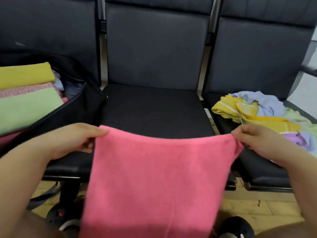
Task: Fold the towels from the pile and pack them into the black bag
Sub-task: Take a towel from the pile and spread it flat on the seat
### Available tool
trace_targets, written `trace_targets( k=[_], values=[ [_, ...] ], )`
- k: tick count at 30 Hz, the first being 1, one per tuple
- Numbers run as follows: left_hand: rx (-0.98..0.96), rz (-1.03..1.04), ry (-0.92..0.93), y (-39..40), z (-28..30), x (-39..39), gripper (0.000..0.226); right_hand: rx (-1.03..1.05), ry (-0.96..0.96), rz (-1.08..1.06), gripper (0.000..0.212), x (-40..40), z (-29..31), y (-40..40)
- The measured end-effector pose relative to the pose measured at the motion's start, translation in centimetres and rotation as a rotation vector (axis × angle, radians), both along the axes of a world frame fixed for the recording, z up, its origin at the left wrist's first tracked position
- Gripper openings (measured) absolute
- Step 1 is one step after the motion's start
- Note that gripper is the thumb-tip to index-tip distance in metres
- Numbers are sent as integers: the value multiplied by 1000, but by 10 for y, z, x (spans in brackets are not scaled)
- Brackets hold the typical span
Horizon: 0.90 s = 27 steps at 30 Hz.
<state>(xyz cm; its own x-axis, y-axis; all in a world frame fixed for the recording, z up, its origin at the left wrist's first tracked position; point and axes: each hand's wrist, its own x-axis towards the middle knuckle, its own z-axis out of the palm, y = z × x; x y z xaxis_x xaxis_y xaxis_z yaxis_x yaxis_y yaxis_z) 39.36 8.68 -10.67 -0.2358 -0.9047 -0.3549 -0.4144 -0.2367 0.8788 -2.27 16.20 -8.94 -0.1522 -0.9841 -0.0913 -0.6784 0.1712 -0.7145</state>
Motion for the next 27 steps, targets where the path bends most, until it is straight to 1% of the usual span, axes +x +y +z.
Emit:
trace_targets(
  k=[1,2,3,4,6,7,8,11,12,13,14,15,17,18,19,20,21,24,27],
  values=[
    [-50,-70,-102,-5,-3,-2,36,-45,179,-21,24,3,2,-5],
    [-98,-64,-194,-8,-2,-4,43,-70,303,-49,22,8,4,-9],
    [-120,-60,-231,-14,-3,-4,46,-89,373,-61,20,13,5,-14],
    [-126,-36,-262,-20,-2,-3,48,-102,378,-79,20,16,6,-19],
    [-151,41,-261,-30,-1,-7,48,-112,209,-162,21,23,3,-30],
    [-170,103,-199,-33,-2,-13,44,-145,128,-212,22,26,-3,-37],
    [-167,185,-111,-38,-4,-21,39,-198,90,-259,21,28,-8,-45],
    [-180,397,151,-49,-13,-47,26,-405,185,-370,13,40,-22,-65],
    [-231,439,170,-54,-21,-55,23,-446,179,-362,17,47,-28,-72],
    [-310,442,101,-57,-30,-62,22,-440,164,-327,25,54,-36,-78],
    [-390,395,-23,-59,-40,-70,23,-386,162,-275,35,60,-46,-84],
    [-458,318,-180,-59,-52,-78,30,-294,169,-214,46,67,-58,-89],
    [-505,123,-533,-53,-74,-95,53,-141,246,-107,62,79,-84,-96],
    [-507,39,-708,-51,-84,-101,67,-106,329,-76,64,83,-96,-99],
    [-506,-11,-831,-52,-90,-106,76,-104,414,-61,64,85,-103,-103],
    [-494,-34,-896,-54,-92,-108,80,-122,469,-53,64,85,-106,-108],
    [-473,-45,-918,-59,-92,-108,82,-130,489,-49,64,84,-106,-113],
    [-437,-74,-949,-79,-90,-102,85,-105,485,-43,66,75,-103,-132],
    [-459,-128,-990,-98,-90,-104,87,-54,541,3,67,70,-101,-151]
  ],
)
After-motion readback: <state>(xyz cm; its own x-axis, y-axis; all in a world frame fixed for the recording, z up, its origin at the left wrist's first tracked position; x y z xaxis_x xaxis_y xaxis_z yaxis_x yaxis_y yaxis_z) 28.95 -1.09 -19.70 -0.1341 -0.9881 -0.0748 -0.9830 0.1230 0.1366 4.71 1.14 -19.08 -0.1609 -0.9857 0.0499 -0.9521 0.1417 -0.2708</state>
